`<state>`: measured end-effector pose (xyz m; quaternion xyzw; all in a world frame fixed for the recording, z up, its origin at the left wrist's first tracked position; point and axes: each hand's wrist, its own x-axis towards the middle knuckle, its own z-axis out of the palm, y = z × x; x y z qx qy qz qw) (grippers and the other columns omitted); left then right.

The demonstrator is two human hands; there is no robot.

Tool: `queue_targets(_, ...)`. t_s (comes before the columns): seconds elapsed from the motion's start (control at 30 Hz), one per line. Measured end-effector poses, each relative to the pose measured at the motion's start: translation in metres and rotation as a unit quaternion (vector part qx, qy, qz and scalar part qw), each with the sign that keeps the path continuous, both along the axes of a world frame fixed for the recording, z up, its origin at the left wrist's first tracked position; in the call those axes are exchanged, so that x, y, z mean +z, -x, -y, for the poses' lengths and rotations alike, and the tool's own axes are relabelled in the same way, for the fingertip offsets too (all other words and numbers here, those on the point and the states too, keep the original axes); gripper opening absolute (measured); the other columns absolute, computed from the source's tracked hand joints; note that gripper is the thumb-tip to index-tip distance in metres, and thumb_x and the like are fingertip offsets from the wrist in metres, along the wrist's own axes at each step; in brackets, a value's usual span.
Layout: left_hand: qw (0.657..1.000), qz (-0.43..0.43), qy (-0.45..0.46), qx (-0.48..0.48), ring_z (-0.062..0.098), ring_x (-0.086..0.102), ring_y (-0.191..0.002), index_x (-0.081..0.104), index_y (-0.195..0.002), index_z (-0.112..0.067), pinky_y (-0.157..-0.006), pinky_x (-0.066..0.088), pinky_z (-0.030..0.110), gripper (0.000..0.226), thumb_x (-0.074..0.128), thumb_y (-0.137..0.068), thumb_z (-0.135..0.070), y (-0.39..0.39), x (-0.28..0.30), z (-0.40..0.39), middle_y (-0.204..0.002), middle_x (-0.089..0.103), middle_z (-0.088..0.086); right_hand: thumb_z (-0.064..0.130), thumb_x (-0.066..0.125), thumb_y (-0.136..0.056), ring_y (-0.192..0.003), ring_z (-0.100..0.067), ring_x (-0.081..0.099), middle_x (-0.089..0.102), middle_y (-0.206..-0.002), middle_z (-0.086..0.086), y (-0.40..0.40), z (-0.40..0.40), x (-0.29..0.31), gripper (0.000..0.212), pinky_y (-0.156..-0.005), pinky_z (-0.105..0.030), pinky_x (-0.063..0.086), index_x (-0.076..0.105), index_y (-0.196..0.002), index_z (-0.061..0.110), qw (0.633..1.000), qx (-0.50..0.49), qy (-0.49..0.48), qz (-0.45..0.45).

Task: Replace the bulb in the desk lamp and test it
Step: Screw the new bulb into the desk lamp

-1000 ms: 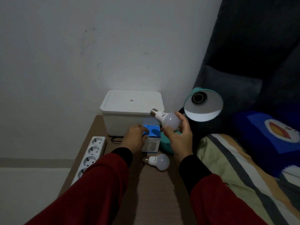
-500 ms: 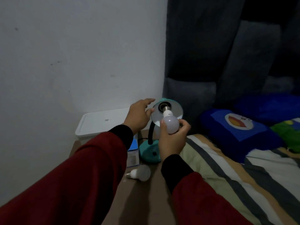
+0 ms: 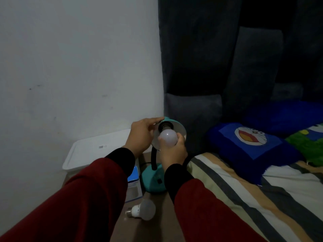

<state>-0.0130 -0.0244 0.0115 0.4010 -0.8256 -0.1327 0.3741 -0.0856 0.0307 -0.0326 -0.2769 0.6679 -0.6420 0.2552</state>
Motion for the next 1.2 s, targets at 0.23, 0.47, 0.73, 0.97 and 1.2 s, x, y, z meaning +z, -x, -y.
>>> queue_targets(0.23,1.000,0.000,-0.006,-0.005,0.007,0.056,-0.111,0.065,-0.122,-0.016,-0.081,0.026,-0.016,0.038,0.052,-0.092,0.003,-0.0016,-0.0008,0.0028,-0.125,0.065,0.009,0.013,0.067,-0.084,-0.122,-0.028,0.049,0.036,-0.143,-0.012,-0.0075,-0.0016,-0.0006,0.064,-0.087,-0.025,0.045,0.035,-0.137,0.026,0.999,-0.015,0.013,-0.029)
queue_targets(0.47,1.000,0.001,-0.026,-0.007,0.006,0.054,-0.109,0.064,-0.123,-0.015,-0.077,0.025,-0.018,0.041,0.050,-0.091,0.008,-0.0012,0.0023,0.0008,-0.127,0.064,0.009,0.019,0.068,-0.084,-0.126,-0.030,0.046,0.032,-0.144,-0.013,-0.0104,-0.0019,0.0000,0.071,-0.095,-0.033,0.046,0.029,-0.143,0.027,1.000,-0.017,0.010,-0.021)
queue_targets(0.73,0.999,-0.010,-0.037,-0.006,0.012,0.056,-0.115,0.064,-0.123,-0.015,-0.086,0.023,-0.009,0.041,0.049,-0.091,0.007,-0.0010,0.0036,-0.0019,-0.128,0.063,0.010,0.014,0.068,-0.083,-0.130,-0.028,0.043,0.029,-0.147,-0.013,-0.0061,-0.0032,-0.0025,0.075,-0.100,-0.034,0.045,0.027,-0.144,0.026,0.997,0.009,0.015,-0.081)
queue_targets(0.97,0.999,-0.005,-0.039,-0.004,0.014,0.058,-0.116,0.064,-0.123,-0.015,-0.085,0.024,-0.010,0.043,0.048,-0.090,0.009,-0.0002,0.0064,-0.0035,-0.126,0.065,0.010,0.014,0.067,-0.084,-0.132,-0.029,0.041,0.027,-0.149,-0.012,-0.0046,-0.0005,-0.0034,0.074,-0.104,-0.037,0.044,0.026,-0.145,0.026,0.995,0.015,0.011,-0.096)
queue_targets(1.2,0.999,-0.009,-0.052,-0.009,0.018,0.058,-0.118,0.063,-0.123,-0.016,-0.088,0.027,-0.003,0.043,0.047,-0.091,0.008,-0.0007,0.0071,-0.0045,-0.127,0.064,0.010,0.026,0.065,-0.086,-0.131,-0.028,0.042,0.031,-0.149,-0.013,-0.0053,0.0000,-0.0040,0.071,-0.101,-0.033,0.044,0.026,-0.146,0.023,0.997,0.018,0.024,-0.076)
